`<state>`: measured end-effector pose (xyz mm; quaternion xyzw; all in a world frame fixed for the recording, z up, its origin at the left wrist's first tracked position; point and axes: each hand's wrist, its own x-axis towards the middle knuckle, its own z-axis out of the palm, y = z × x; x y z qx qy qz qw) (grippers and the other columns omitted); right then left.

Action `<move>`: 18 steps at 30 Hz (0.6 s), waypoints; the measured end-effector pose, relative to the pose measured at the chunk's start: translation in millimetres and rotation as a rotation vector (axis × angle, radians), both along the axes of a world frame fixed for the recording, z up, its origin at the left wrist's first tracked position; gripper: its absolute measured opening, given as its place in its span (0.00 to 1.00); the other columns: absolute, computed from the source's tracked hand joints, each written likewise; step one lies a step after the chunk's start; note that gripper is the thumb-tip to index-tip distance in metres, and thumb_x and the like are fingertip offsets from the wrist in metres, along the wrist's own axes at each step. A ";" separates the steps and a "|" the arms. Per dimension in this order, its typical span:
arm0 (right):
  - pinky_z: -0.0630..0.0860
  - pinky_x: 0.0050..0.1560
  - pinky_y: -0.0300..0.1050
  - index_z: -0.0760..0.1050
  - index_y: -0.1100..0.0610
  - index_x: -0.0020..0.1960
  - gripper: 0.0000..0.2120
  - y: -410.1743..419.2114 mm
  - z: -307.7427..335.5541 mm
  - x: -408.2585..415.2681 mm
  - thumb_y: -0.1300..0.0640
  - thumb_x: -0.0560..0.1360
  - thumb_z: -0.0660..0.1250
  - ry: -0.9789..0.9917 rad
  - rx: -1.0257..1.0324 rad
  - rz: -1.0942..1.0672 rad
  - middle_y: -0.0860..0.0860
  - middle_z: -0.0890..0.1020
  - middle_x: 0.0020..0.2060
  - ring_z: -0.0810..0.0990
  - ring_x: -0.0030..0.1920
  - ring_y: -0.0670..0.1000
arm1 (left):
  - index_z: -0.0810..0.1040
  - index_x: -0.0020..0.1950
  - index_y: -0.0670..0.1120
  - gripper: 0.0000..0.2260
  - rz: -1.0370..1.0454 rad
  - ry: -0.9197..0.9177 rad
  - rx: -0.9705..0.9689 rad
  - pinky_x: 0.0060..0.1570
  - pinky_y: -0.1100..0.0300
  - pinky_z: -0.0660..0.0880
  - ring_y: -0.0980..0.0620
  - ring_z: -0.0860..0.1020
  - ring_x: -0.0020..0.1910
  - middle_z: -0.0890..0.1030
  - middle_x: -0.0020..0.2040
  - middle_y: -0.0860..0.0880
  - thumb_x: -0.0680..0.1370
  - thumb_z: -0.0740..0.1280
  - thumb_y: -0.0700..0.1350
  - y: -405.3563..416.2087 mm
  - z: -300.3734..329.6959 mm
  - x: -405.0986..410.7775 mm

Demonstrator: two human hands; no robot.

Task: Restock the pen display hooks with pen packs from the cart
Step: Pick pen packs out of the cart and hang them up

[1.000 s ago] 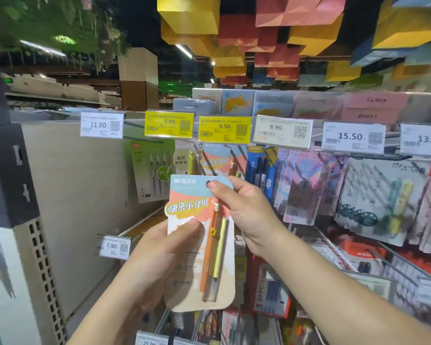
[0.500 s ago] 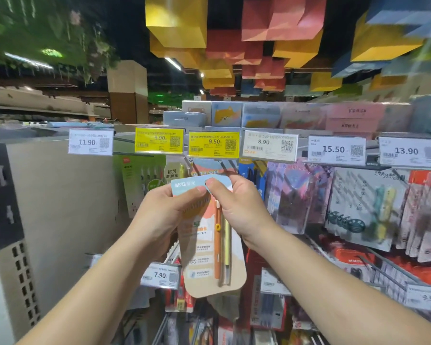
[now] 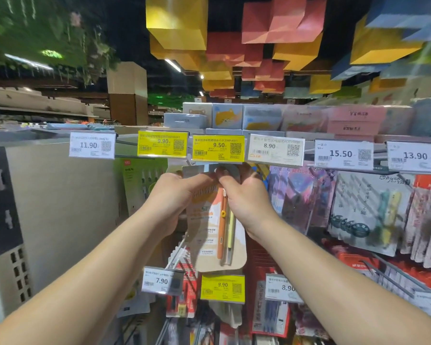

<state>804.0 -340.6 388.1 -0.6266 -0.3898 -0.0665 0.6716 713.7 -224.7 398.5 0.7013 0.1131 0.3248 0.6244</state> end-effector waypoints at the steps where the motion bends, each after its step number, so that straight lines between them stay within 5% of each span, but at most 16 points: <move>1: 0.74 0.46 0.30 0.79 0.44 0.46 0.07 1.3 -0.4 1.1 0.55 0.81 0.68 -0.004 0.008 -0.012 0.39 0.84 0.42 0.81 0.44 0.34 | 0.88 0.41 0.46 0.09 -0.002 -0.007 0.005 0.43 0.49 0.70 0.45 0.84 0.37 0.88 0.41 0.42 0.73 0.77 0.51 -0.3 0.4 0.8; 5: 0.78 0.49 0.40 0.81 0.47 0.48 0.05 2.4 -2.5 2.0 0.55 0.81 0.69 -0.031 0.038 -0.019 0.42 0.86 0.43 0.83 0.46 0.42 | 0.88 0.38 0.47 0.09 -0.020 -0.035 0.043 0.45 0.52 0.74 0.46 0.85 0.37 0.88 0.40 0.42 0.73 0.77 0.51 3.7 -2.2 1.6; 9: 0.70 0.36 0.39 0.76 0.49 0.35 0.16 -0.7 -2.0 -2.9 0.61 0.81 0.67 -0.056 0.051 -0.010 0.37 0.77 0.25 0.74 0.30 0.40 | 0.88 0.46 0.42 0.10 -0.078 -0.105 0.023 0.48 0.48 0.78 0.42 0.85 0.41 0.87 0.44 0.39 0.74 0.77 0.49 5.3 -5.0 1.4; 13: 0.81 0.56 0.52 0.85 0.53 0.49 0.07 2.1 4.9 -7.6 0.55 0.78 0.68 -0.076 0.112 -0.031 0.48 0.88 0.45 0.85 0.50 0.50 | 0.88 0.45 0.43 0.08 -0.079 -0.148 0.033 0.48 0.50 0.79 0.44 0.85 0.41 0.88 0.44 0.40 0.76 0.75 0.48 3.9 -0.4 1.6; 18: 0.80 0.59 0.58 0.84 0.51 0.42 0.07 1.8 11.4 -6.2 0.52 0.75 0.69 -0.030 0.082 -0.062 0.48 0.88 0.41 0.85 0.46 0.47 | 0.87 0.49 0.41 0.10 -0.055 -0.157 0.038 0.47 0.51 0.80 0.46 0.85 0.40 0.88 0.44 0.42 0.77 0.75 0.48 0.2 6.3 4.8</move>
